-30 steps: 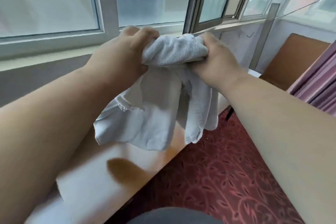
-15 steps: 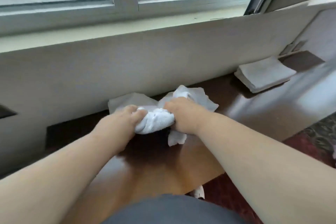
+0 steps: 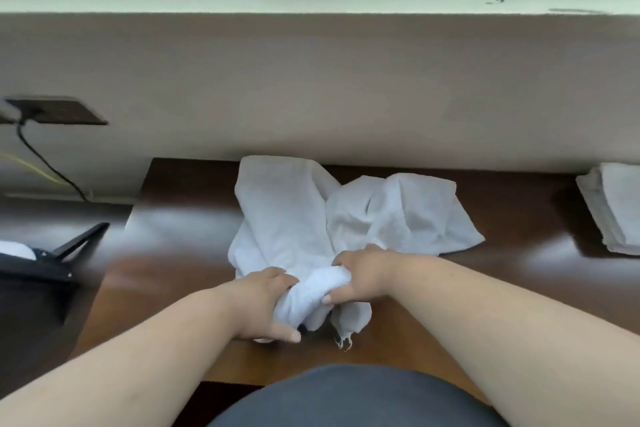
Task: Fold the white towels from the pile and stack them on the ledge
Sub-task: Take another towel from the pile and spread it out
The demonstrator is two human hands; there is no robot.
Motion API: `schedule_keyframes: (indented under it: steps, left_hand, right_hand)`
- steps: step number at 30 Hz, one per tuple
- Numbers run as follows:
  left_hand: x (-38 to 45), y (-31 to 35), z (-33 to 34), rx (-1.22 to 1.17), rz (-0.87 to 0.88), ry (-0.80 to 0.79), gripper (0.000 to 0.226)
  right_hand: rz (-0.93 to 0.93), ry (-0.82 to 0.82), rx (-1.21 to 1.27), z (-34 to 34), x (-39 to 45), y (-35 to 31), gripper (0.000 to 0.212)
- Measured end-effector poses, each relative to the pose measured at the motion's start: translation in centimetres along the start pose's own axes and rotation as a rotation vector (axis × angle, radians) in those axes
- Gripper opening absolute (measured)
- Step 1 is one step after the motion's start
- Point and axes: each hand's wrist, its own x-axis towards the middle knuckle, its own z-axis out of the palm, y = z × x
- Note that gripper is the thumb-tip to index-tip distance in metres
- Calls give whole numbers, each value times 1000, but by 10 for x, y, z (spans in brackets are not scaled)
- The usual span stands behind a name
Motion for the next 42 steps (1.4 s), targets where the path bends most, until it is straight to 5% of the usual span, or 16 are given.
schedule_keyframes:
  steps: [5, 7, 10, 13, 16, 24, 28, 32, 36, 39, 42]
  left_hand:
    - [-14, -22, 8, -441, -64, 228, 60]
    - [-9, -37, 17, -567, -157, 340, 44]
    - [10, -64, 33, -832, -373, 559, 31]
    - [30, -83, 34, -1043, -458, 579, 46]
    - [50, -94, 23, -1191, -431, 512, 56]
    - [62, -115, 3, -1053, -297, 435, 16]
    - [43, -133, -2, -1030, -227, 524, 10]
    - [19, -166, 2, -933, -241, 582, 13]
    - [-13, -204, 16, -883, -327, 659, 11]
    - [-26, -225, 23, -879, -397, 633, 2]
    - [-27, -238, 30, -833, -423, 463, 10]
  right_hand:
    - [99, -305, -26, -49, 3, -7, 115]
    - [120, -384, 82, -73, 6, -15, 103]
    - [113, -22, 261, -101, 28, -29, 65]
    - [100, 434, 225, -121, 66, -45, 45]
    - [52, 554, 145, -133, 109, -60, 46]
    - [129, 410, 32, -136, 170, -97, 80]
    - [134, 392, -66, -139, 178, -107, 56]
    - [46, 580, 48, -138, 178, -111, 20]
    - [30, 713, 180, -136, 181, -124, 30]
    - [37, 636, 144, -130, 189, -142, 38]
    - [72, 386, 72, -122, 203, -168, 60]
